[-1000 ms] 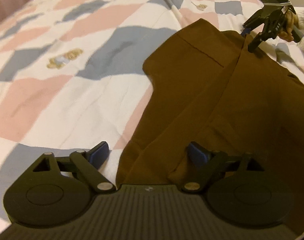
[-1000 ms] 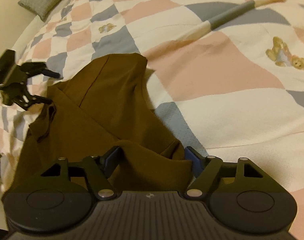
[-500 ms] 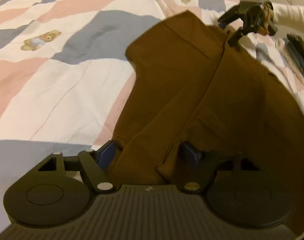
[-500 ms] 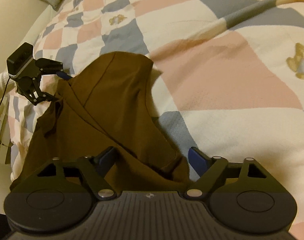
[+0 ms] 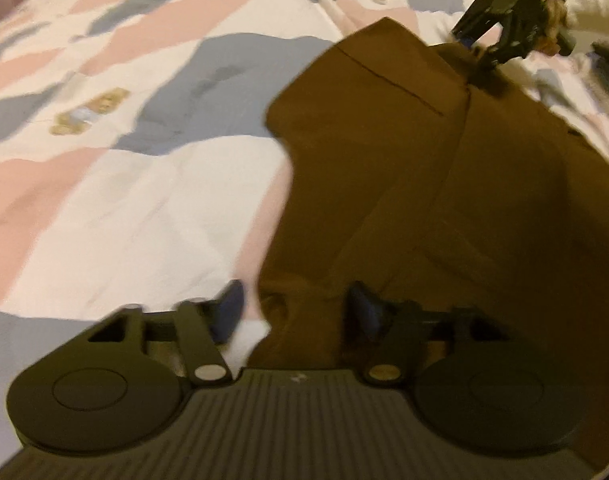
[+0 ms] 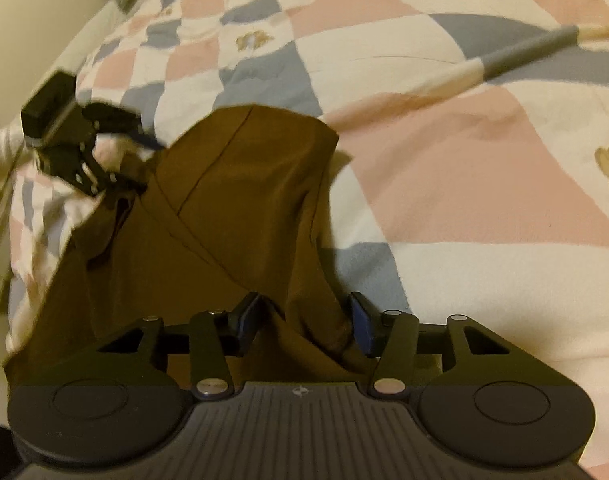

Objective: Fold clothes
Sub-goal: 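Lift the shirt end with both grippers and fold it over the other half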

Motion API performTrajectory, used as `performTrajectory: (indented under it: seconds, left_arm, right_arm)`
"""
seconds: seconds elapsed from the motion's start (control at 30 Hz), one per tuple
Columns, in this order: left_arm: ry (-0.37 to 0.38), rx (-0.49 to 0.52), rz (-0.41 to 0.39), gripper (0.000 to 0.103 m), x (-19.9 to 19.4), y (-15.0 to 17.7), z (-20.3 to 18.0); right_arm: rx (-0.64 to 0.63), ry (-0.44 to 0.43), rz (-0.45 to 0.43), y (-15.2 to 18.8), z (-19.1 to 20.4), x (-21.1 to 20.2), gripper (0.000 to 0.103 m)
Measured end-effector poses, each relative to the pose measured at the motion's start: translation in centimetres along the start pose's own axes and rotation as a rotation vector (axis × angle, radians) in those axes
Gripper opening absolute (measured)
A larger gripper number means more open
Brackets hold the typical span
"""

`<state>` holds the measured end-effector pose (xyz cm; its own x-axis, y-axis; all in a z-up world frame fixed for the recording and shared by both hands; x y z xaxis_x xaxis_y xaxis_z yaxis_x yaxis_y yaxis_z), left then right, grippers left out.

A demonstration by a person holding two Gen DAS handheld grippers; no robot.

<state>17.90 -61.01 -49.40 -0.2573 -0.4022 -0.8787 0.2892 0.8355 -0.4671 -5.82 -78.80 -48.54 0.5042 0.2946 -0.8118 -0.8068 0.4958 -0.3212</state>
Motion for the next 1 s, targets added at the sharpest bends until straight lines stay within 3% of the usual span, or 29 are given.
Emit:
performTrajectory:
  seconds: [0.07,0.2,0.33,0.43,0.53,0.6,0.73,0.8,0.87,0.93,1.0]
  left_arm:
    - [0.04,0.002,0.004,0.011,0.4,-0.4,-0.6]
    - [-0.044,0.094,-0.009,0.009,-1.0,-0.7,-2.1]
    - [-0.1,0.115,-0.077,0.009,-5.3,-1.3,-3.6]
    - [-0.105,0.162,-0.117,0.008,-9.5,-1.3,-7.3]
    - [-0.101,0.226,-0.117,0.008,-12.8,-0.2,-12.2]
    - [-0.107,0.272,-0.082,0.008,-14.3,1.7,-16.2]
    - [-0.036,0.321,0.027,0.008,-15.1,7.0,-24.5]
    - [0.013,0.35,0.1,0.008,-14.3,10.5,-28.9]
    - [0.048,0.361,0.174,0.009,-12.3,14.2,-32.6]
    - [-0.008,0.375,0.202,0.009,-10.4,16.5,-34.6]
    - [-0.072,0.328,0.192,0.011,-9.7,16.9,-35.0]
  right_arm:
    - [-0.011,0.005,-0.007,0.1,0.3,0.1,0.02]
    - [-0.1,0.054,-0.056,0.4,2.1,-1.5,0.015]
    - [-0.141,0.034,-0.146,1.4,5.1,-5.8,0.014]
    - [-0.172,-0.009,-0.178,4.2,8.6,-9.2,0.014]
    - [-0.174,-0.049,-0.141,9.0,11.9,-11.4,0.014]
    - [-0.157,-0.07,-0.101,12.5,13.7,-12.1,0.014]
    - [-0.096,-0.129,0.018,21.3,16.7,-10.6,0.014]
    - [-0.071,-0.163,0.095,25.8,18.2,-8.7,0.014]
    - [-0.079,-0.14,0.145,29.8,19.4,-6.6,0.014]
    - [-0.103,-0.07,0.111,31.5,19.9,-5.6,0.016]
    - [-0.097,-0.014,0.037,31.6,20.4,-6.1,0.02]
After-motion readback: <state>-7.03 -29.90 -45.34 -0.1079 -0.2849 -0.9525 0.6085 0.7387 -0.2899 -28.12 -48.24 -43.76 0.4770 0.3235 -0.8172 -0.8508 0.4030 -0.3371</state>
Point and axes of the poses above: each gripper's, at about its wrist camera, not at the fingertips, and x roughly the way its jaws point, z to its left, y to its underside, the point moved 9 cm from there along x, roughly the way its jaws point, and after that the axes turned 4 degrees about x, right-handed, at the moved point
